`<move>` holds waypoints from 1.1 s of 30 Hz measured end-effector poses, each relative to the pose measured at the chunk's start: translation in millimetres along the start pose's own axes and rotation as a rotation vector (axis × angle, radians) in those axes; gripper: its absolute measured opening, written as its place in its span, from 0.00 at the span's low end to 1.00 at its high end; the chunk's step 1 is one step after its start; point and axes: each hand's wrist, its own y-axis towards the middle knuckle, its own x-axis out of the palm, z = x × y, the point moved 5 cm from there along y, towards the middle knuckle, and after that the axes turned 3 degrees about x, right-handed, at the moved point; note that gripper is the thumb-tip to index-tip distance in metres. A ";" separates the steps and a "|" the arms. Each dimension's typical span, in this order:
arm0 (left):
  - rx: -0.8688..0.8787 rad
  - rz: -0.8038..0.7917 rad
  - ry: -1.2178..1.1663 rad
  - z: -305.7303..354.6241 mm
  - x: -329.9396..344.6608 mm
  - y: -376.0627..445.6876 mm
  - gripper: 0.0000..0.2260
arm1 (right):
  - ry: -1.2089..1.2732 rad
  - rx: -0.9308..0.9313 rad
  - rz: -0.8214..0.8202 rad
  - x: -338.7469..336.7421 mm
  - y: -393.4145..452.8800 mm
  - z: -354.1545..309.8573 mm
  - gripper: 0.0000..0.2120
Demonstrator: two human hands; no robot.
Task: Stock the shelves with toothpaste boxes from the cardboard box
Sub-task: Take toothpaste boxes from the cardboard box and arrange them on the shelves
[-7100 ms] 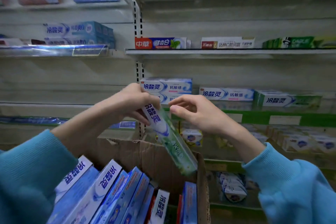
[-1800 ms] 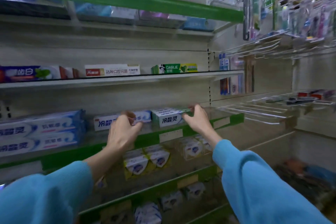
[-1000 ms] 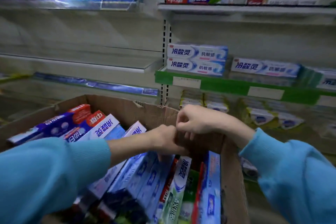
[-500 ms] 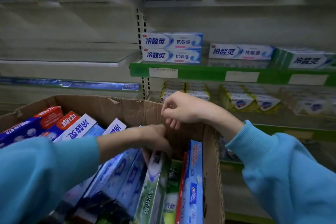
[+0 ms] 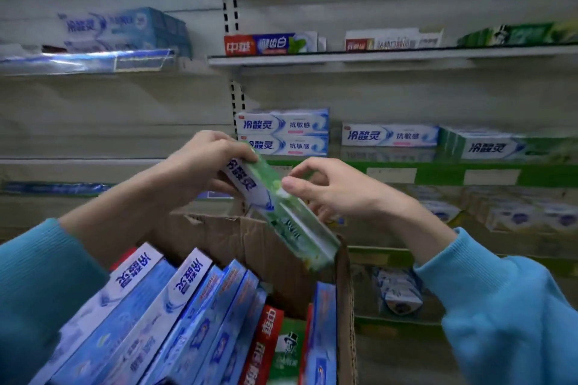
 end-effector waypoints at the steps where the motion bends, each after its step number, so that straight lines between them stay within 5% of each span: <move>1: 0.016 0.046 -0.064 4.3 -8.4 2.5 0.06 | -0.064 -0.022 0.005 -5.5 -1.0 -1.9 0.26; 7: -0.001 0.173 -0.432 2.3 -57.8 4.2 0.07 | -0.044 -0.195 0.114 -23.7 17.4 -24.2 0.23; 10: 0.065 0.073 -0.495 -7.1 -91.4 -0.1 0.23 | 0.156 -0.188 0.111 -12.7 43.6 -40.3 0.16; 12: 0.128 -0.006 -0.483 -18.6 -115.1 -0.8 0.32 | 0.255 -0.160 0.125 -3.0 61.0 -49.3 0.20; 17: 0.206 0.004 -0.239 -52.0 -166.4 13.6 0.11 | 0.412 -0.062 0.184 33.0 96.5 -54.3 0.32; 25: 0.172 0.016 -0.222 -64.3 -196.7 56.0 0.16 | 0.364 0.041 0.219 29.9 119.1 -84.9 0.26; 33: 0.204 0.046 -0.109 42.6 -175.9 67.8 0.17 | 0.353 0.146 0.445 -74.5 90.5 -143.7 0.14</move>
